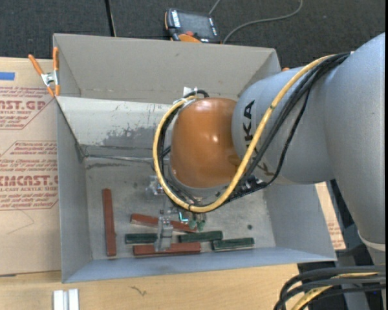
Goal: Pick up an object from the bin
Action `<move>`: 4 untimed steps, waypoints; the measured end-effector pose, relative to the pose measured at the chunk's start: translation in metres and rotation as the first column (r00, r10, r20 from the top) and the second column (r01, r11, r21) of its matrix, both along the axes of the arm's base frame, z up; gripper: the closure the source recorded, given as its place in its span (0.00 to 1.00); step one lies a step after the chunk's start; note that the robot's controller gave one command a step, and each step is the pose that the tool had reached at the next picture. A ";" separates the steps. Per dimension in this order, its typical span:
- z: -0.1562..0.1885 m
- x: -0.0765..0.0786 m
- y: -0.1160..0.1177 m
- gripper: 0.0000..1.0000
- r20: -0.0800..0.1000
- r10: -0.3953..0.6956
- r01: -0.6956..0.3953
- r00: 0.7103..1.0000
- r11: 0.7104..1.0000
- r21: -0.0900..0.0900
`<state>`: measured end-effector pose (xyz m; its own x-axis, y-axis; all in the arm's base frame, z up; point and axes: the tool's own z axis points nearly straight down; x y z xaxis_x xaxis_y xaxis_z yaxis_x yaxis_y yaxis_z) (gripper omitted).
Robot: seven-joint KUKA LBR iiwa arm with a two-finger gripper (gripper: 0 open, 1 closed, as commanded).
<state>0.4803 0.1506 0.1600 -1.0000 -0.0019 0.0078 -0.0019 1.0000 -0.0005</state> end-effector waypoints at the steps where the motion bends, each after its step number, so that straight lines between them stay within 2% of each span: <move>1: -0.095 0.005 -0.011 0.00 0.001 -0.085 0.085 0.996 0.996 -0.001; 2: -0.088 0.007 -0.010 1.00 0.003 -0.084 0.084 0.996 0.996 0.001; 3: -0.030 0.002 -0.036 1.00 0.010 0.444 -0.444 0.896 0.896 0.000; 4: 0.055 0.015 -0.005 1.00 0.018 0.478 -0.478 0.878 0.878 -0.001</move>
Offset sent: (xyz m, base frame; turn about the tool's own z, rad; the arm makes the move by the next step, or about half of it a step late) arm 0.0068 -0.0113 -0.0900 0.0853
